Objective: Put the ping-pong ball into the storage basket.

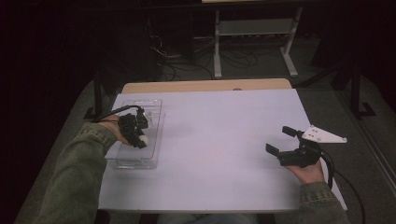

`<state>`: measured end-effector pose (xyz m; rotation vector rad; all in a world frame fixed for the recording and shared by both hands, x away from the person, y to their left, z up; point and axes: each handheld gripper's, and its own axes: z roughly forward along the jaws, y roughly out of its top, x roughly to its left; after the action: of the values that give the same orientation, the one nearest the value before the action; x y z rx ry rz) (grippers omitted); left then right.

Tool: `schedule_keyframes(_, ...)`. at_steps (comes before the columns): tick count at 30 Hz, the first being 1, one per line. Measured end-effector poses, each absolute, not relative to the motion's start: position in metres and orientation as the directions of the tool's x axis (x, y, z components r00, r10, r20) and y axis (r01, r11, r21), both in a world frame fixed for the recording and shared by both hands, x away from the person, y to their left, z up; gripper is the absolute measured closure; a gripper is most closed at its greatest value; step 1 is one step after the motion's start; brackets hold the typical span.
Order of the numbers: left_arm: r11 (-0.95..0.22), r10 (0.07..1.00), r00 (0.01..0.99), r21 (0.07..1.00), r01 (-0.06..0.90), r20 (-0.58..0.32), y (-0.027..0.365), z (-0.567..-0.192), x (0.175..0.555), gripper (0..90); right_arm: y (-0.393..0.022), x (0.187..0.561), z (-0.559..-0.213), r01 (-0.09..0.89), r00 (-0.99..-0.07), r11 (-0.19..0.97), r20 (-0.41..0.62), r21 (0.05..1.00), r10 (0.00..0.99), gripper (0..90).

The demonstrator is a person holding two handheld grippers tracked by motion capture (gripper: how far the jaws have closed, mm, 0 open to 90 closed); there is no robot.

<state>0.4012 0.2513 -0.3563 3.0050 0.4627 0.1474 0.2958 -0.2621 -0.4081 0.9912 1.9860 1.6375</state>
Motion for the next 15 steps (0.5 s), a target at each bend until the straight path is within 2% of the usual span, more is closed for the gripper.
schedule_keyframes(12, -0.945, 0.321, 0.945, 0.09, 0.315, 0.059, 0.25, -0.375, 0.403, 50.5, -0.262, 0.296, -0.408, 0.281, -0.677, 0.073, 0.143, 0.957, 0.722, 0.0)
schedule_keyframes(15, -0.936, 0.349, 0.935, 0.069, 0.345, 0.065, 0.248, -0.378, 0.404, 41.3, -0.262, 0.295, -0.408, 0.281, -0.677, 0.074, 0.143, 0.957, 0.722, 0.0)
